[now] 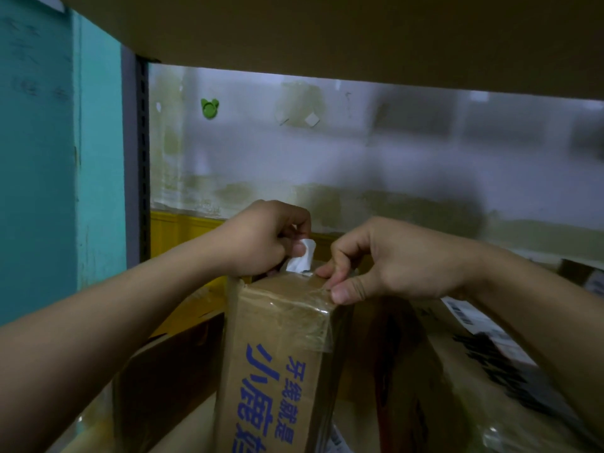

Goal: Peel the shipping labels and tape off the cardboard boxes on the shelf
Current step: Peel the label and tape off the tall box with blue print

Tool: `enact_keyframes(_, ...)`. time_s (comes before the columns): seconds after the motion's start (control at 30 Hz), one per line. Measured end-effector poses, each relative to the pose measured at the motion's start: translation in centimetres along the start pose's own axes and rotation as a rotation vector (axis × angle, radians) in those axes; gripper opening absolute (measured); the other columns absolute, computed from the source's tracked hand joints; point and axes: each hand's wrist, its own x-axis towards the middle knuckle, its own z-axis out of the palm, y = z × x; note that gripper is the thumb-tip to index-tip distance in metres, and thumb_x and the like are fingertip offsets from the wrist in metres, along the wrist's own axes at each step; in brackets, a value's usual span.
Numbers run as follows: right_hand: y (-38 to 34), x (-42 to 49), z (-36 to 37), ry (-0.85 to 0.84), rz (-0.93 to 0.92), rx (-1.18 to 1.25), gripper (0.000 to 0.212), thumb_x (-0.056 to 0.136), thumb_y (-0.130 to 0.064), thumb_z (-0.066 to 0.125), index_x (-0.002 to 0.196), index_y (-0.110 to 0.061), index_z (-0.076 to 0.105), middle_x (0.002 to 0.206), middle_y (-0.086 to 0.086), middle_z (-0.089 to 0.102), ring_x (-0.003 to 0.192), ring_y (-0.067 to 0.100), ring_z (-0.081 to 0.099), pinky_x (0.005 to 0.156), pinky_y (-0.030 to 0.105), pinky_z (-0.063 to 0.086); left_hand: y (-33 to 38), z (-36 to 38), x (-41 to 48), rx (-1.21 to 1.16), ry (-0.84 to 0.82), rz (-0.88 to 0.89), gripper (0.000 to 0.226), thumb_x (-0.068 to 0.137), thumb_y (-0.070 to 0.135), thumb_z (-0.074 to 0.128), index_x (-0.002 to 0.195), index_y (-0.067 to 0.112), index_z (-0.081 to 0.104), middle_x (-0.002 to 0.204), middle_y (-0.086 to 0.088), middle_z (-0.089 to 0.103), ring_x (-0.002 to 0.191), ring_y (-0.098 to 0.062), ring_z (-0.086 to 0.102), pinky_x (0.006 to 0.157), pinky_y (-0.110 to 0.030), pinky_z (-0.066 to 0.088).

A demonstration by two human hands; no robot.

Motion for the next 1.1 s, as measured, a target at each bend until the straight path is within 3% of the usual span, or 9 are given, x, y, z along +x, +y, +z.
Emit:
enact_keyframes(0.2,-0.3,0.0,0.0,-0.029,0.007,0.031,0.012,0.077,-0.023,0.078,0.073,-0.022,0.068,0.094,-0.003,0.075,0.107,0.008,0.065,0.101,0.040,0.047,0.6,0.1,0.6,-0.018,0.054,0.016,0.019,0.095,0.006,0.057,0.083,0.019,0.054,0.048,0.002,0.060,0.040,-0.014,0.058,0.039,-0.020,0.041)
enact_keyframes(0.27,-0.8,0.3,0.4,-0.021,-0.004,0.012,0.011,0.077,-0.023,0.079,0.076,-0.018,0.069,0.093,-0.005,0.075,0.101,0.005,0.066,0.099,0.036,0.048,1.5,0.2,1.2,-0.062,0.134,0.038,0.010,0.099,0.012,0.051,0.091,0.017,0.051,0.052,0.002,0.059,0.047,-0.016,0.061,0.040,-0.016,0.039)
enact_keyframes(0.37,-0.8,0.5,0.6,0.014,-0.012,-0.025,0.013,0.077,-0.027,0.079,0.078,-0.017,0.070,0.090,-0.005,0.074,0.093,0.009,0.066,0.094,0.040,0.049,3.1,0.3,1.7,-0.017,0.097,0.078,0.013,0.097,0.016,0.056,0.087,0.023,0.051,0.066,0.009,0.062,0.054,-0.007,0.061,0.048,-0.014,0.044)
enact_keyframes(0.53,0.2,-0.2,0.6,-0.003,-0.006,0.074,0.014,0.074,-0.033,0.077,0.075,-0.021,0.069,0.096,-0.007,0.074,0.108,-0.002,0.062,0.103,0.042,0.046,2.0,-1.3,0.8,-0.471,0.168,-0.095,0.016,0.096,0.008,0.061,0.083,0.007,0.051,0.064,-0.009,0.065,0.062,-0.024,0.071,0.043,-0.029,0.052)
enact_keyframes(0.6,0.1,0.1,0.8,0.032,-0.027,0.073,0.021,0.073,-0.037,0.076,0.076,-0.017,0.071,0.094,-0.005,0.074,0.108,0.004,0.064,0.101,0.045,0.046,1.5,-1.6,-0.1,-0.519,0.144,-0.110,0.015,0.094,0.004,0.062,0.084,0.005,0.051,0.059,-0.006,0.061,0.062,-0.022,0.071,0.045,-0.030,0.054)
enact_keyframes(0.73,-0.1,0.1,1.0,0.150,-0.039,0.068,0.022,0.079,-0.040,0.073,0.077,-0.018,0.074,0.083,0.003,0.073,0.086,0.015,0.069,0.089,0.043,0.050,1.0,-1.1,-1.5,-0.432,0.074,-0.134,0.013,0.091,0.006,0.066,0.086,0.005,0.054,0.072,-0.026,0.068,0.051,-0.020,0.066,0.045,-0.028,0.052)
enact_keyframes(0.8,0.4,0.0,1.1,0.259,-0.028,0.110,0.017,0.083,-0.031,0.073,0.078,-0.016,0.070,0.078,0.009,0.072,0.070,0.018,0.064,0.076,0.042,0.052,0.7,-0.9,-1.8,-0.416,0.098,-0.127,0.015,0.091,0.012,0.068,0.086,0.005,0.055,0.070,-0.019,0.071,0.055,-0.026,0.066,0.049,-0.030,0.055)
enact_keyframes(0.9,0.7,0.1,1.3,0.371,0.019,0.184,0.017,0.084,-0.026,0.072,0.082,-0.013,0.062,0.077,0.012,0.072,0.065,0.023,0.066,0.066,0.038,0.052,0.8,-0.7,-2.3,-0.527,0.176,-0.146,0.019,0.090,0.016,0.066,0.086,0.001,0.055,0.065,-0.017,0.070,0.058,-0.030,0.069,0.052,-0.034,0.058)
enact_keyframes(1.1,0.5,1.2,1.5,0.556,0.135,0.093,0.035,0.081,-0.041,0.073,0.109,-0.033,0.054,0.088,-0.009,0.067,0.062,0.003,0.064,0.064,0.025,0.051,1.7,-0.4,-3.3,-0.524,0.249,-0.092,0.018,0.085,0.013,0.071,0.083,0.004,0.055,0.065,-0.018,0.069,0.058,-0.029,0.069,0.056,-0.040,0.059)
